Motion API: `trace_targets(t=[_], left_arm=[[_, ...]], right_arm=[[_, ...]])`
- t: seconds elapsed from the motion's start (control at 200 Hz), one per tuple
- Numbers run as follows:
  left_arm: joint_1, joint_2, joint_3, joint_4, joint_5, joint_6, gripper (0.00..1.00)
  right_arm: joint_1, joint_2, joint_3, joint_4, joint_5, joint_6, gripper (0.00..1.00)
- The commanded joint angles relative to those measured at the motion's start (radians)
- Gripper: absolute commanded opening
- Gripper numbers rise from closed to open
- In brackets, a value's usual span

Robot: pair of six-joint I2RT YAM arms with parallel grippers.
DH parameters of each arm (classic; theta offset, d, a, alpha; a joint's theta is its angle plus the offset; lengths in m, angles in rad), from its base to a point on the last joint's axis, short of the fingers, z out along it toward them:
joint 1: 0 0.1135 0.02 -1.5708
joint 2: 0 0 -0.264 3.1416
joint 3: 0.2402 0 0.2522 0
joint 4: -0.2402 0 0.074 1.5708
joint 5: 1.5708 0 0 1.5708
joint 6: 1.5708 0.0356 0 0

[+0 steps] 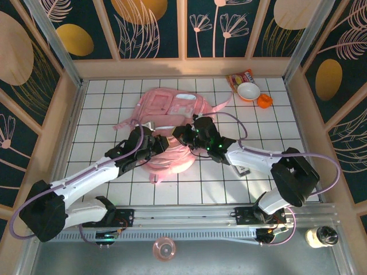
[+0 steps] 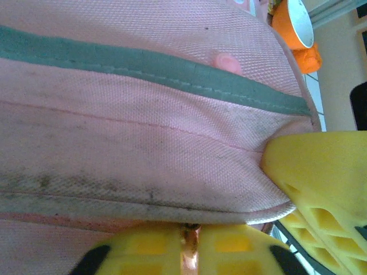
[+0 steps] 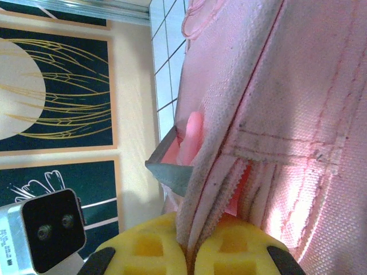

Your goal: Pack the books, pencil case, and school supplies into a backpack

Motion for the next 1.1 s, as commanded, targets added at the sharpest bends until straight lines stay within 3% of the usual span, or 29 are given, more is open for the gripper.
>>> trace_targets(t=[0.0, 0.085, 0.255, 0.41, 0.48, 0.596, 0.736, 0.896, 0.991, 1.076, 1.096], left_arm=[[0.016, -0.02, -0.022, 0.001, -0.08, 0.039, 0.0], [0.016, -0.026, -0.026, 0.007, -0.082, 0.051, 0.0], [0.041, -0.067, -0.036, -0.075, -0.204, 0.126, 0.0], [0.103, -0.122, -0.05, -0.099, -0.186, 0.181, 0.0], [0.106, -0.134, -0.059, -0.055, -0.122, 0.209, 0.0], [0.106, -0.111, -0.081, 0.075, 0.074, 0.211, 0.0], [0.106, -0.054, -0.067, 0.186, 0.25, 0.199, 0.0], [0.106, -0.025, -0.027, 0.198, 0.346, 0.215, 0.0], [0.105, -0.027, -0.008, 0.14, 0.328, 0.252, 0.0], [0.107, -0.041, 0.005, 0.038, 0.213, 0.295, 0.0], [0.109, -0.043, 0.006, 0.012, 0.182, 0.302, 0.0]], right_arm=[[-0.002, -0.08, 0.032, 0.043, -0.025, -0.049, 0.0], [-0.019, -0.084, 0.029, 0.04, -0.05, -0.057, 0.0], [-0.075, -0.108, 0.033, -0.015, -0.139, -0.101, 0.0], [-0.137, -0.148, 0.042, -0.109, -0.178, -0.152, 0.0], [-0.146, -0.155, 0.03, -0.088, -0.187, -0.138, 0.0], [-0.125, -0.124, 0.021, -0.019, -0.197, -0.078, 0.0], [-0.077, -0.075, 0.002, 0.074, -0.159, 0.016, 0.29], [-0.044, -0.02, 0.005, 0.144, -0.128, 0.071, 0.36], [-0.044, 0.011, 0.024, 0.135, -0.133, 0.064, 0.32], [-0.06, 0.011, 0.026, 0.107, -0.141, 0.033, 0.03], [-0.066, 0.004, 0.027, 0.096, -0.146, 0.02, 0.0]])
